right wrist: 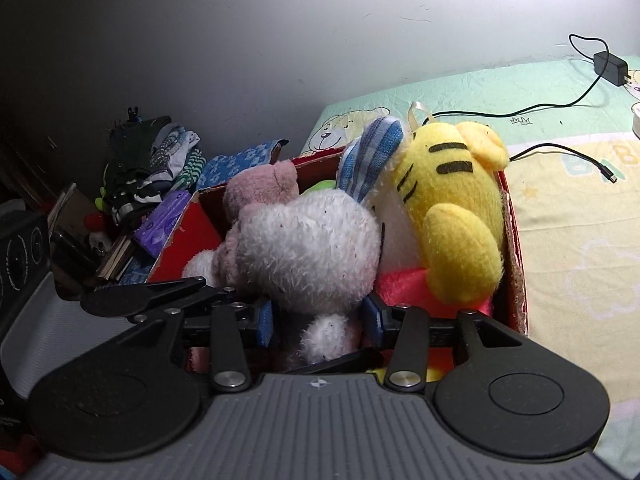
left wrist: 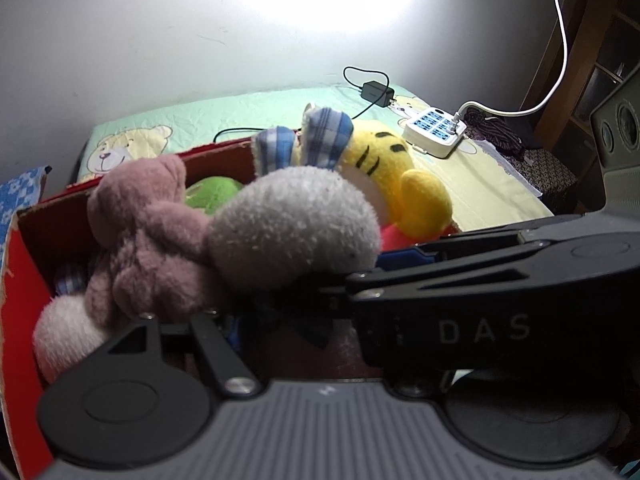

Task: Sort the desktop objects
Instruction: 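Lower the white bow-tie bunny into the red box with the right gripper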

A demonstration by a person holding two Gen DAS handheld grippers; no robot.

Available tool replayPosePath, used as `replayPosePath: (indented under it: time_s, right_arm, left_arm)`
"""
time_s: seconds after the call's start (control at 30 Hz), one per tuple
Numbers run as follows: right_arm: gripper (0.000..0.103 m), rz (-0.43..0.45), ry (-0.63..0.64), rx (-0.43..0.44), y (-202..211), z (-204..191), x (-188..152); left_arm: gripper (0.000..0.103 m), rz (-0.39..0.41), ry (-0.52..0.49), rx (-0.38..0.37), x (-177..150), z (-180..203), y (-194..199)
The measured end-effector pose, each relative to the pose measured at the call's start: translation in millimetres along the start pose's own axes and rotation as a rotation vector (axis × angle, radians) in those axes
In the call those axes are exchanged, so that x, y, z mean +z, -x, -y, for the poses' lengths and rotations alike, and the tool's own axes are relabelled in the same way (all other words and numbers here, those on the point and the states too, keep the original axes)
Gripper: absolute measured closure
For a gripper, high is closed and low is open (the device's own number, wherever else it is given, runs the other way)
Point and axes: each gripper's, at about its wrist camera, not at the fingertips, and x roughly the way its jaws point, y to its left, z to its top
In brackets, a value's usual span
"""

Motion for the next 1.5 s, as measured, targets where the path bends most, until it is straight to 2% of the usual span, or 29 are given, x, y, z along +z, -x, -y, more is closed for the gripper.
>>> replayPosePath:
  time_s: [0.2, 0.43, 0.53, 0.6, 0.63, 0.77, 1.0, 1.13, 1.4, 1.5]
  right_arm:
    - [0.047, 0.032, 0.036, -0.019, 13.9, -2.9, -1.7]
    - [0.044, 0.128, 0.066, -0.019, 38.2, -4.6, -3.4]
    - [0.053, 0.165, 0.047, -0.015, 42.1, -3.5, -1.6]
    - [0.066, 0.181, 0.027, 0.001, 42.3, -1.7, -0.9]
    - [0.067, 0.187, 0.016, 0.01, 40.5, -2.4, -0.8]
    - [0.071, 0.158, -0.012, -0.005, 31.7, -1.4, 0.2]
    - [0.071, 0.101, -0.08, 0.009, 24.1, 8.5, -4.2]
    - [0.071, 0.098, -0.111, 0.027, 23.9, 14.3, -7.4]
    - [0.061, 0.094, -0.127, 0.033, 27.3, 16.5, -9.4]
    - [0.06, 0.106, -0.085, 0.021, 34.1, 10.6, -9.2]
  left_arm:
    - [0.025, 0.004, -0.007, -0.022, -1.3, 2.3, 3.0]
    - [0.024, 0.024, 0.041, -0.054, -0.1, -4.0, 18.0]
    - [0.024, 0.043, 0.053, -0.063, 0.0, -5.5, 27.3]
    - [0.024, 0.059, 0.051, -0.059, 0.6, -3.8, 32.5]
    - [0.024, 0.067, 0.046, -0.052, 0.7, -2.8, 34.4]
    - [0.024, 0.069, 0.041, -0.029, 3.0, -1.5, 32.9]
    - [0.019, 0.048, 0.042, -0.03, 4.3, -0.8, 25.1]
    - [0.017, 0.043, 0.056, -0.04, 4.8, -3.5, 23.1]
    - [0.015, 0.036, 0.055, -0.03, 5.1, -0.9, 23.2]
    - [0.015, 0.041, 0.054, -0.022, 4.9, 0.9, 27.0]
